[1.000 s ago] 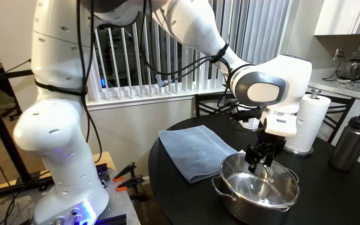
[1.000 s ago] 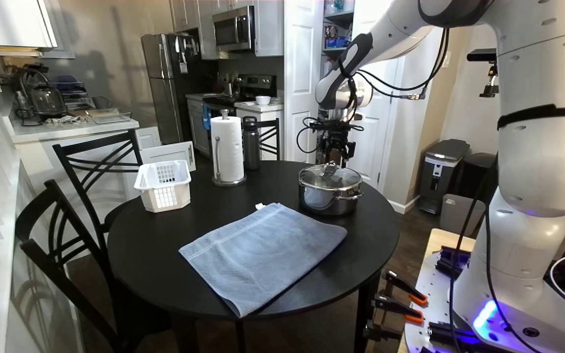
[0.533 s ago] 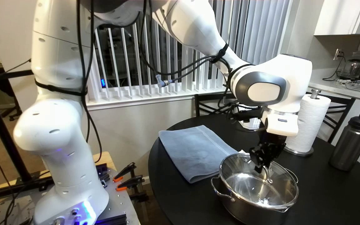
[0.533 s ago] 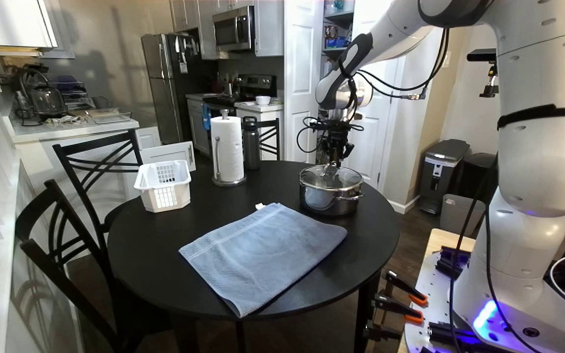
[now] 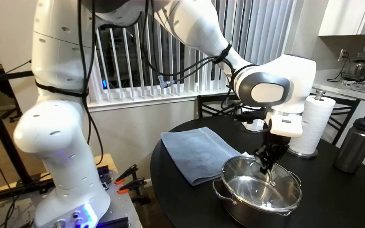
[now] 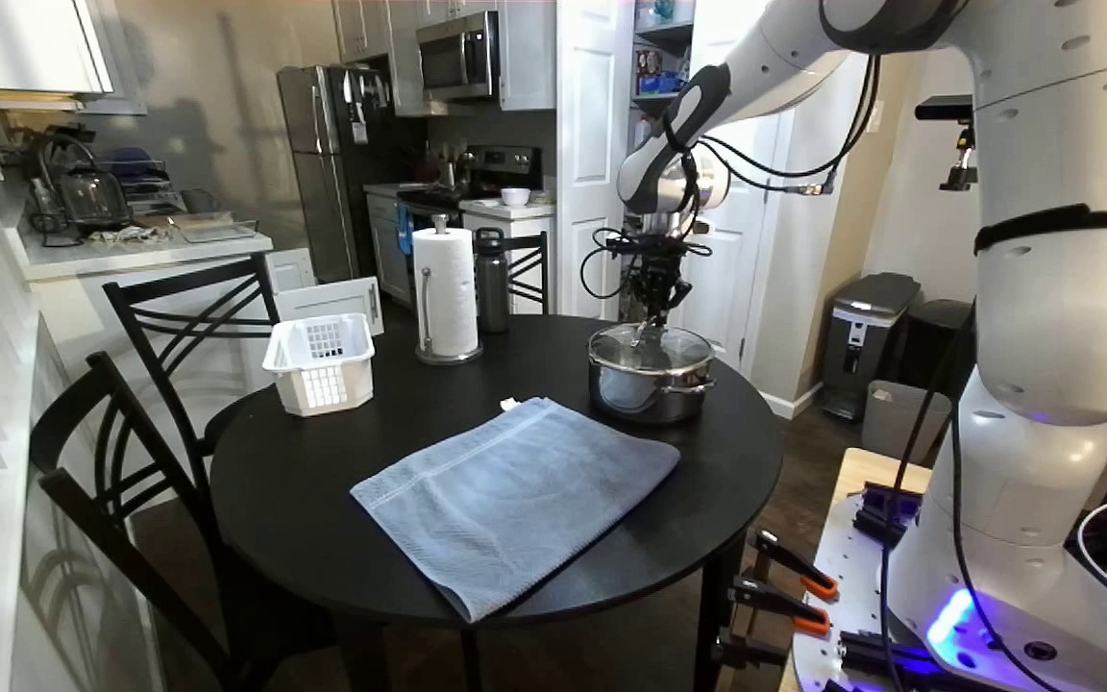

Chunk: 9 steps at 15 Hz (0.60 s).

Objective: Remove the glass lid from the silver pot.

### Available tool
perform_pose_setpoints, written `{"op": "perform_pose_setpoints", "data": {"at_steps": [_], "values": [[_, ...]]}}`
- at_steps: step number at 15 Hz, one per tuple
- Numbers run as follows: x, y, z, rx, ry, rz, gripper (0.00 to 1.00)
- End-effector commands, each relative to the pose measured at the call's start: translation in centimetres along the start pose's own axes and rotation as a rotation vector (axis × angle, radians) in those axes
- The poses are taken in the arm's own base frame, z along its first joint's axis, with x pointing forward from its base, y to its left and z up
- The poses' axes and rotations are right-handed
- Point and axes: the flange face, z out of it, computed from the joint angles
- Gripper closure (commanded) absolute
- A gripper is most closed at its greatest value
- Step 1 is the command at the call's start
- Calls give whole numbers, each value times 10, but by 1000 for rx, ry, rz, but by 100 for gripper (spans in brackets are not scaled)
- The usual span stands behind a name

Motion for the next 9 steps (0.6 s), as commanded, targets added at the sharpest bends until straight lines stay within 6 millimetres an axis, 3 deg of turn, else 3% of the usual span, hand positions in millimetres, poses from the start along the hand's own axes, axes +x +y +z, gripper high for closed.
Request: {"op": "perform_pose_setpoints", "data": {"at_steps": [1,6,9], "values": [[-6,8,-50,65,-4,-9,96],[-35,18,-110,126,-38,-73,96],[-67,16,-121,135,-47,-130,96]]}}
